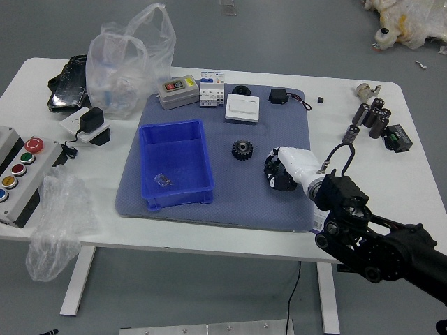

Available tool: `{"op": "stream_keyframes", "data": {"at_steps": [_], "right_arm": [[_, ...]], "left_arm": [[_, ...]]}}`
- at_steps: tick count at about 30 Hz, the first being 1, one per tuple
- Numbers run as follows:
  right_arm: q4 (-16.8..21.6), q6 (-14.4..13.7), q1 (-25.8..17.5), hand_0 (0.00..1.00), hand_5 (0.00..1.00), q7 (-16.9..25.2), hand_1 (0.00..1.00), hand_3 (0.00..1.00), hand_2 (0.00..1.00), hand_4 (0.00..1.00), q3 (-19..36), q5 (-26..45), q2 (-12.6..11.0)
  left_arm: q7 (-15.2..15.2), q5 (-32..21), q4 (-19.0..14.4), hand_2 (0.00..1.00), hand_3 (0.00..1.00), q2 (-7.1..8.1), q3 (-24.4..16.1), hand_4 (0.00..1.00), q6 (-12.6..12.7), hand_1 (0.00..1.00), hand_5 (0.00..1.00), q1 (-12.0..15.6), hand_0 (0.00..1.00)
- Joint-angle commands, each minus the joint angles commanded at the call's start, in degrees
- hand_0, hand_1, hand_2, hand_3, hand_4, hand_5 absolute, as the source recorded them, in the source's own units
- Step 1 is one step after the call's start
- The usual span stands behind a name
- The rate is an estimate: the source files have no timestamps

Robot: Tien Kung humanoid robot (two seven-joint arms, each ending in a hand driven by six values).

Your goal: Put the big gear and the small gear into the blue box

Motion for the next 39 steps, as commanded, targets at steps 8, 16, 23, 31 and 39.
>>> {"op": "stream_keyframes", "data": {"at_steps": [8,16,23,31,39], "right_arm": [[4.7,-2.4,5.3,0.312,0.002,2.2,0.394,0.500,0.451,0.420,-3.1,1.8,0.5],[6.4,-2.8,14.5,0.351,0.002,6.7,0.460,0.513,0.489,0.450,-13.4,8.9,3.9],[5.8,-0.7,18.1,0.417,0.002,7.5,0.536,0.552,0.594,0.439,-20.1,14.7,5.3],[4.8,-2.4,18.2,0.560,0.143,8.3,0.777,0.998,0.998,0.500,-21.3,17.7,5.7],[3.9,-5.0,17.4,0.570,0.145,9.1,0.786,0.998,0.998,0.531,-19.3,17.6,5.7]], "left_arm": [[0.5,0.9,-0.1,0.630,0.730,-0.08,-1.0,0.820,0.0,0.624,0.598,0.2,0.717],[1.3,2.6,-0.3,0.631,0.730,-0.17,-2.5,0.821,-0.1,0.624,0.598,-0.1,0.716],[2.0,3.7,-0.4,0.630,0.730,-0.12,-3.6,0.821,-0.1,0.624,0.599,0.0,0.716],[2.1,4.1,-0.4,0.630,0.730,-0.24,-3.9,0.821,-0.2,0.624,0.600,-0.1,0.716],[1.8,4.0,-0.3,0.630,0.731,-0.21,-3.6,0.821,-0.2,0.623,0.599,-0.3,0.716]]}}
